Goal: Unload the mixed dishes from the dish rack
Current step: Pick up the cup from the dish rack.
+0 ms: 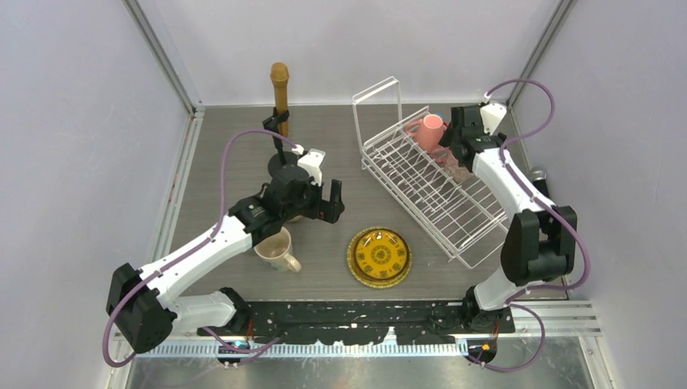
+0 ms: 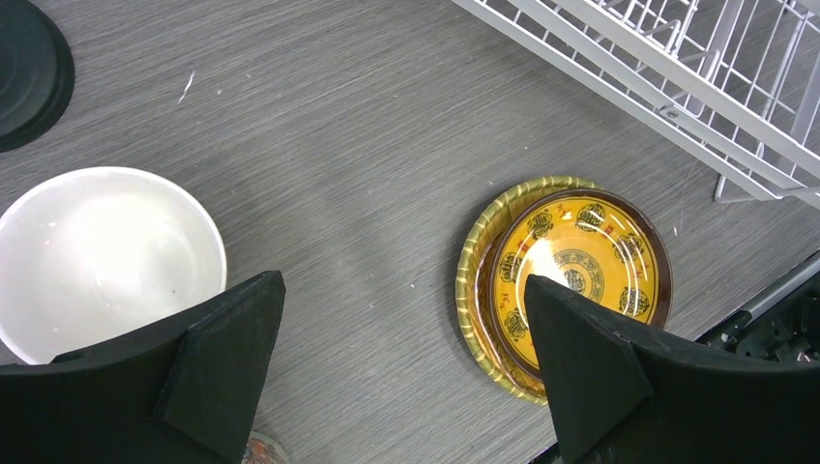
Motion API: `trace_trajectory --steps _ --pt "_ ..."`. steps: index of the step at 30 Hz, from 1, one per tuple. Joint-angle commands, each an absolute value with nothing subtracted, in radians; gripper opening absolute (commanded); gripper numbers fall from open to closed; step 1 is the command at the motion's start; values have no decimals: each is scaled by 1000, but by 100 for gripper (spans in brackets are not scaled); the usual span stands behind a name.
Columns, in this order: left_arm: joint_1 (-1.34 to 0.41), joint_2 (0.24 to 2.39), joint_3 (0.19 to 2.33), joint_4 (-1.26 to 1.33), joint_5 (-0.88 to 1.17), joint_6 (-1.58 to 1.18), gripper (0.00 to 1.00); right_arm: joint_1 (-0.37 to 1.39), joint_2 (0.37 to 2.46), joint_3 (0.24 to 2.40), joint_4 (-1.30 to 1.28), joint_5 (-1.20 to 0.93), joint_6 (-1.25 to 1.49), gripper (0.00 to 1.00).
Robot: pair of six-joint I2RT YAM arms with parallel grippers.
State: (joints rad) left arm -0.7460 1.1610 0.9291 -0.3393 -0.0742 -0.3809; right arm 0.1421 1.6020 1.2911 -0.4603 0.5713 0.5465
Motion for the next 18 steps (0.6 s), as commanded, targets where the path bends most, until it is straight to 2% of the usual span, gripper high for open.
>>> trace_trajectory --steps 1,5,13,18 --pt "-746 1135 922 -276 -71 -376 99 133 1434 1258 -365 542 527 0" --pt "-746 1142 923 -269 -63 -383 99 109 1392 1214 -335 476 535 0" --pt "-746 1142 927 -283 -59 -388 99 70 1495 1209 -356 360 564 0" --pt "-746 1136 919 -275 -62 -391 99 27 1474 1206 -309 292 571 0"
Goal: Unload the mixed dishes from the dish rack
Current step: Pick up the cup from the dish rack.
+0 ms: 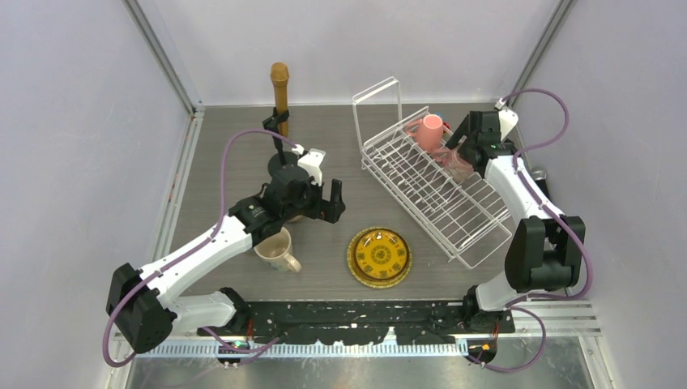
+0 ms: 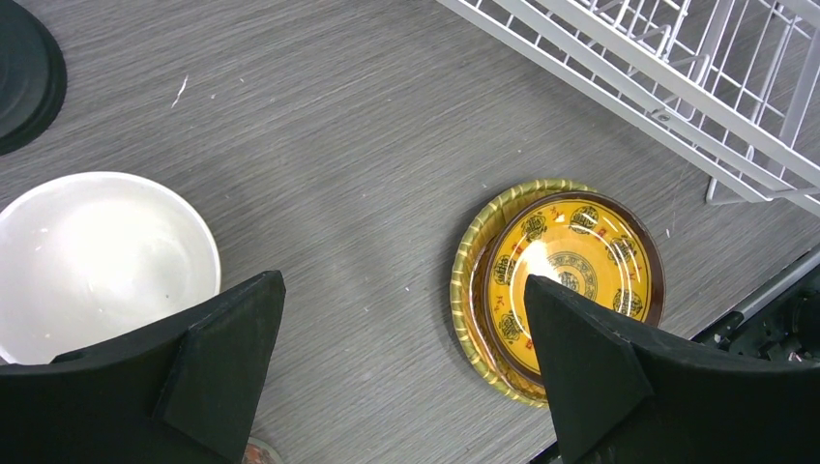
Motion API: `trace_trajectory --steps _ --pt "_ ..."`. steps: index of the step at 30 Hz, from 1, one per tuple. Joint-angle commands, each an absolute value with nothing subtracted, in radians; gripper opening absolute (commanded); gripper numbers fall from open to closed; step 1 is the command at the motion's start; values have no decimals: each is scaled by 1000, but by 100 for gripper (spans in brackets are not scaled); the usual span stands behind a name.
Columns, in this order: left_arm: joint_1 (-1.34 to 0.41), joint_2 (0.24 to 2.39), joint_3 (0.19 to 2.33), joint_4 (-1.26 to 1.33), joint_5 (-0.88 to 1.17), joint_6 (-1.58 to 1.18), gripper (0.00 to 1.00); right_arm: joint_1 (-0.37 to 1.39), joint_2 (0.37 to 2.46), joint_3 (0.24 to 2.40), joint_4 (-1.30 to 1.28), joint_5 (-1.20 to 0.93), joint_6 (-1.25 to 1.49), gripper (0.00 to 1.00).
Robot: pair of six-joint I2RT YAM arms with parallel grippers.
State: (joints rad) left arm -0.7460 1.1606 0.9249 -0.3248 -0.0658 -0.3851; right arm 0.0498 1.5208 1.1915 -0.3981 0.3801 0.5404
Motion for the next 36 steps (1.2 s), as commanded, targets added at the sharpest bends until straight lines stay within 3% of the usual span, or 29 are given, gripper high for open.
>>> trace_trajectory --steps 1,18,28,36 --pt "-746 1137 919 -273 -62 -391 99 17 1469 1207 -303 279 567 0" --pt "-746 1145 917 -246 -51 -395 99 -75 1279 1198 -214 138 580 1" --pt "-746 1165 933 -193 -30 -422 99 -104 1162 1122 -111 -173 706 0" --pt "-745 1196 954 -46 20 -446 99 -104 1126 983 130 -392 900 0"
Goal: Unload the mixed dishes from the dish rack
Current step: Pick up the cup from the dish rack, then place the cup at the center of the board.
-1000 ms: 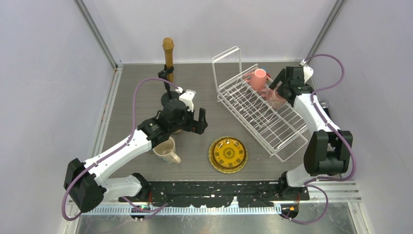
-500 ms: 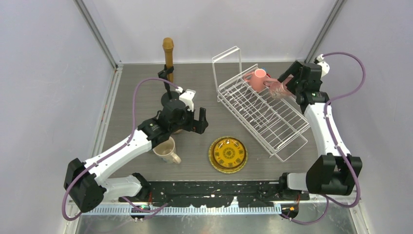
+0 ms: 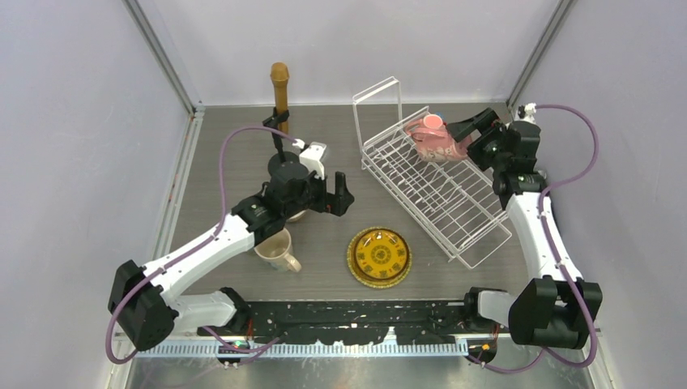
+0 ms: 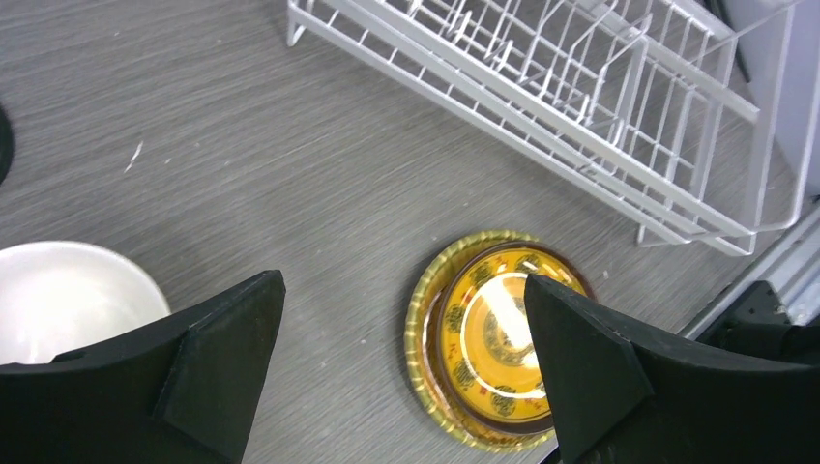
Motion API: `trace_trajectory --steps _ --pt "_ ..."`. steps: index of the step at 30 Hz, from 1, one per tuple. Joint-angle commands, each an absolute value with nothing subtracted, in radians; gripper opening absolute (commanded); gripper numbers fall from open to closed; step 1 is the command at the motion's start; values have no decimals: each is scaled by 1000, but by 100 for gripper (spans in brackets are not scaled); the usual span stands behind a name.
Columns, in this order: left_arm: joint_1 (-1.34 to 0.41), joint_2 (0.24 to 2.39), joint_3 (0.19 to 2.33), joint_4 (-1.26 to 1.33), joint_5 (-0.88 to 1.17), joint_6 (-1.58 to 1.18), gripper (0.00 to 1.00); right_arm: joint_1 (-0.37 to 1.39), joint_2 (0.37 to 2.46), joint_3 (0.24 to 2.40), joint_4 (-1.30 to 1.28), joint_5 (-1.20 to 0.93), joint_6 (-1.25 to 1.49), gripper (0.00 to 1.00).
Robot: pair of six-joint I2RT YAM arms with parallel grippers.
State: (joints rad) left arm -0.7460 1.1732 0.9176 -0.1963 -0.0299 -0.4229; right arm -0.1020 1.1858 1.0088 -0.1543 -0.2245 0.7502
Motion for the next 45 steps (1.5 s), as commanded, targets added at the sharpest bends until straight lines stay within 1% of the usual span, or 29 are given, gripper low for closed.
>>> trace_trajectory --steps 1,5,7,11,13,17,19,23,27,31,33,37,39,43,45 --pt "-744 1209 965 -32 37 -452 99 -104 1127 972 170 -406 938 0" --pt "-744 1263 1031 -13 40 -506 99 -104 1134 900 334 -487 1068 0" --pt "-743 1289 1059 36 49 -518 99 -104 1139 869 404 -516 1121 0" --pt "-742 1344 1122 159 155 -414 99 -103 1151 849 471 -578 1183 0" --pt "-740 1380 1166 165 180 -375 99 -102 1152 840 501 -604 1215 0" --pt "-726 1459 1257 124 209 -449 99 -94 1149 809 556 -642 1272 0" --pt "-715 1487 1256 186 272 -534 99 -94 1148 793 595 -652 1305 0" --pt "-706 1522 1217 406 387 -640 99 -89 1152 780 673 -673 1373 0" --pt "-706 1556 1240 450 443 -654 94 -71 1158 773 754 -698 1443 0" --pt "-706 1574 1244 492 472 -672 92 -51 1163 767 783 -712 1481 0" --pt "-705 1581 1247 505 485 -684 87 -40 1169 765 826 -718 1507 0" --pt "-704 1580 1236 558 508 -717 82 -5 1187 771 833 -723 1515 0" --pt "-704 1579 1229 578 515 -726 75 -1 1203 775 836 -726 1518 0" --pt "-704 1568 1222 580 524 -734 66 35 1237 772 886 -724 1550 0" --pt "-704 1562 1217 582 526 -738 53 42 1254 768 902 -719 1561 0"
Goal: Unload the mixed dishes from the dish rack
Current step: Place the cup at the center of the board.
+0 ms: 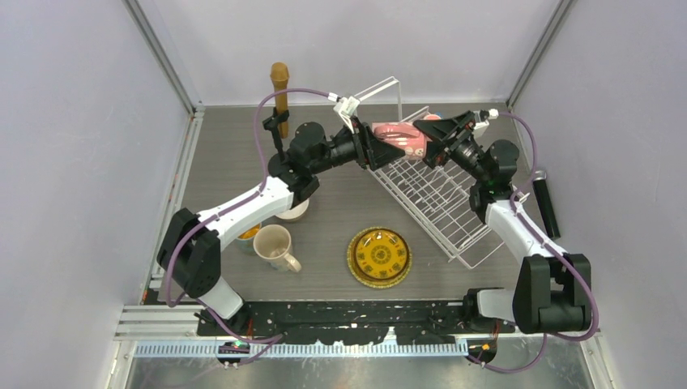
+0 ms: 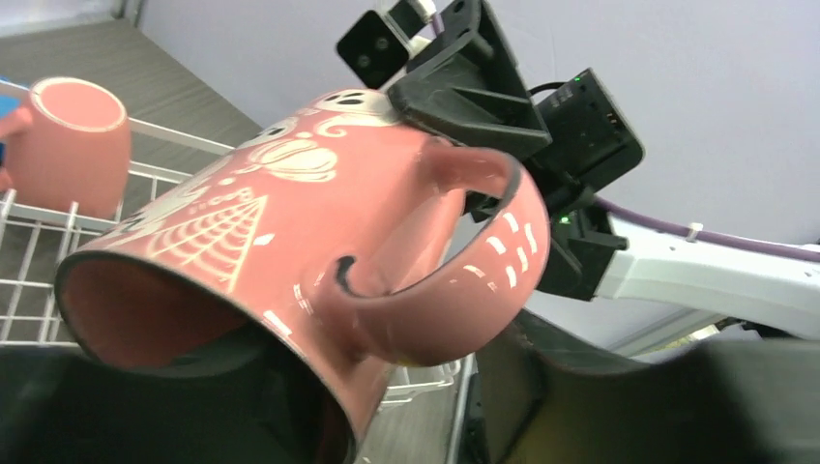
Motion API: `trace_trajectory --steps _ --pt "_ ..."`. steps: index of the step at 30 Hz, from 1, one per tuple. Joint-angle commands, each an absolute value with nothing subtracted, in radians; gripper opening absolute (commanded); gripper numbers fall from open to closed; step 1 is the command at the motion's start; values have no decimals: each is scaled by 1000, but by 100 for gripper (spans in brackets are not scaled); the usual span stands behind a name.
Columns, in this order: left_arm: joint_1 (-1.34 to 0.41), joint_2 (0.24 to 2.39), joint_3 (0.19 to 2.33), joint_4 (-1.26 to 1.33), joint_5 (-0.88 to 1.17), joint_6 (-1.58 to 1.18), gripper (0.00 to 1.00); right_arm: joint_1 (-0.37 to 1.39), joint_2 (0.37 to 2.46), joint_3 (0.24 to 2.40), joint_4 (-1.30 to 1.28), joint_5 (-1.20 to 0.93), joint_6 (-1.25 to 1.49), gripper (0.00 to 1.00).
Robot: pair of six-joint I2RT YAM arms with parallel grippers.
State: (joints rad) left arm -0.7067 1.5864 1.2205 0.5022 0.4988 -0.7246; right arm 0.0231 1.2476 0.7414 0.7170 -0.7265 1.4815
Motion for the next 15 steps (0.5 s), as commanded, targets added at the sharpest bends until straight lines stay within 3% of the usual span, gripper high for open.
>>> trace_trajectory --steps 1,4,6,7,8,9,10,12,15 --pt "-704 1561 1215 581 526 -738 45 44 1263 768 905 -719 1565 0" --pt "-704 1555 1209 580 526 -738 23 49 1280 766 917 -723 1569 2" --pt "-703 1553 1201 578 525 -738 4 49 1292 765 915 -731 1568 14" --pt "-701 1552 1198 578 527 -738 0 49 1302 764 914 -734 1566 29" --pt "-700 1549 1192 580 532 -737 0 48 1307 762 915 -740 1565 47" --pt "-697 1546 1187 586 538 -738 0 48 1315 759 919 -741 1565 57" --pt "-696 1540 1180 591 544 -737 0 47 1321 752 921 -734 1564 76" --pt "-692 1525 1164 608 558 -732 0 39 1322 739 897 -710 1552 97" --pt "-692 1496 1133 604 583 -710 0 15 1318 722 853 -682 1530 99"
